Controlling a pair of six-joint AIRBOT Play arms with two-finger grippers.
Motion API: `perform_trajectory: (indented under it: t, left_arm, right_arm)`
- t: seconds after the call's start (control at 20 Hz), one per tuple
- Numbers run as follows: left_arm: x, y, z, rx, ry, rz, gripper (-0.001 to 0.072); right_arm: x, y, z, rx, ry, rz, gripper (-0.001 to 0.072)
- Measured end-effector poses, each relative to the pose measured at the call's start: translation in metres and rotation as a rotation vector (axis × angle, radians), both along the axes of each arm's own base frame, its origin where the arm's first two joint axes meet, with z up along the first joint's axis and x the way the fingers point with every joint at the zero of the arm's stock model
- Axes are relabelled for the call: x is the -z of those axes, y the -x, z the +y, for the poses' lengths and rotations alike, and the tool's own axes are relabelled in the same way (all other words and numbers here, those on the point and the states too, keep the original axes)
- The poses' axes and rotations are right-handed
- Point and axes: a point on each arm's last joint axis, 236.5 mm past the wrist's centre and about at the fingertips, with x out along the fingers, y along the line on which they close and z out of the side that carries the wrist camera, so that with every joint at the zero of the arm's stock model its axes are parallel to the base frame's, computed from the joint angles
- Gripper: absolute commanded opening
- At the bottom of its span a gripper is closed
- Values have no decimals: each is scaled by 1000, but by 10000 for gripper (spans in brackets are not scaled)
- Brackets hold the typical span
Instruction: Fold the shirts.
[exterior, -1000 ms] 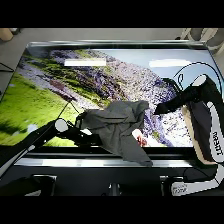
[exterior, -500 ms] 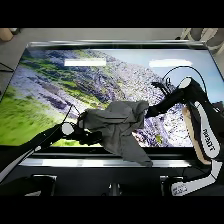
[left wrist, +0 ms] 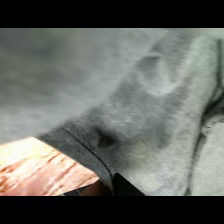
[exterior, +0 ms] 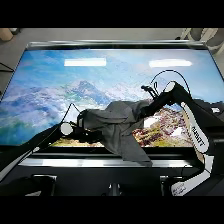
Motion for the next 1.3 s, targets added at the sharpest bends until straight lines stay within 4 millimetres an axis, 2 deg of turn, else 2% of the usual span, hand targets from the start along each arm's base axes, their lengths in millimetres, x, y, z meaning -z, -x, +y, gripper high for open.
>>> perform_trajectory:
  t: [0.05,0.15,0.2,0.3,0.4,0.45,0.5,0.55,0.6,0.65,0.7,0.75,0.85,0.9,1.0,1.15,1.25,1.3]
  left_arm:
    - [-8,-4,0,15,4,-36,29]
    - [-44,-20,-1,67,25,-174,28]
    - [-71,-33,1,88,38,-266,28]
    - [-153,-66,15,82,64,-511,28]
    - [-262,-94,51,-1,81,-795,28]
    - [-323,-101,75,-71,90,-946,28]
    - [-386,-99,105,-154,94,-1103,27]
    - [-442,-90,135,-237,92,-1248,27]
    - [-494,-72,164,-322,85,-1382,28]
    - [-530,-52,186,-390,79,-1475,28]
    - [-560,-29,206,-459,73,-1549,27]
    - [-578,-11,220,-516,68,-1596,28]
    - [-602,19,238,-601,61,-1659,28]
    - [-608,29,243,-628,53,-1679,28]
    - [-616,41,248,-660,44,-1703,28]
    - [-613,46,250,-669,29,-1689,28]
    - [-592,32,247,-640,-4,-1600,28]
    - [-575,21,245,-618,-26,-1533,29]
  right_arm:
    - [-3,0,2,-6,-6,-4,16]
    - [-25,-1,4,-41,-25,-43,14]
    - [-45,-6,2,-52,-35,-90,14]
    - [-103,-26,-11,-39,-30,-258,14]
    - [-194,-45,-30,6,-13,-522,15]
    - [-255,-52,-44,51,10,-706,15]
    - [-318,-51,-59,98,48,-896,15]
    - [-373,-40,-70,136,92,-1062,14]
    - [-431,-21,-81,180,134,-1237,14]
    - [-480,3,-89,227,169,-1383,14]
    - [-520,33,-97,271,208,-1504,14]
    - [-549,57,-103,310,230,-1595,15]
    - [-579,97,-108,348,266,-1688,15]
    - [-590,114,-106,360,259,-1724,15]
    - [-594,130,-102,361,245,-1733,15]
    - [-596,134,-102,367,244,-1738,15]
    - [-584,117,-105,362,251,-1692,15]
    - [-577,104,-107,361,251,-1665,15]
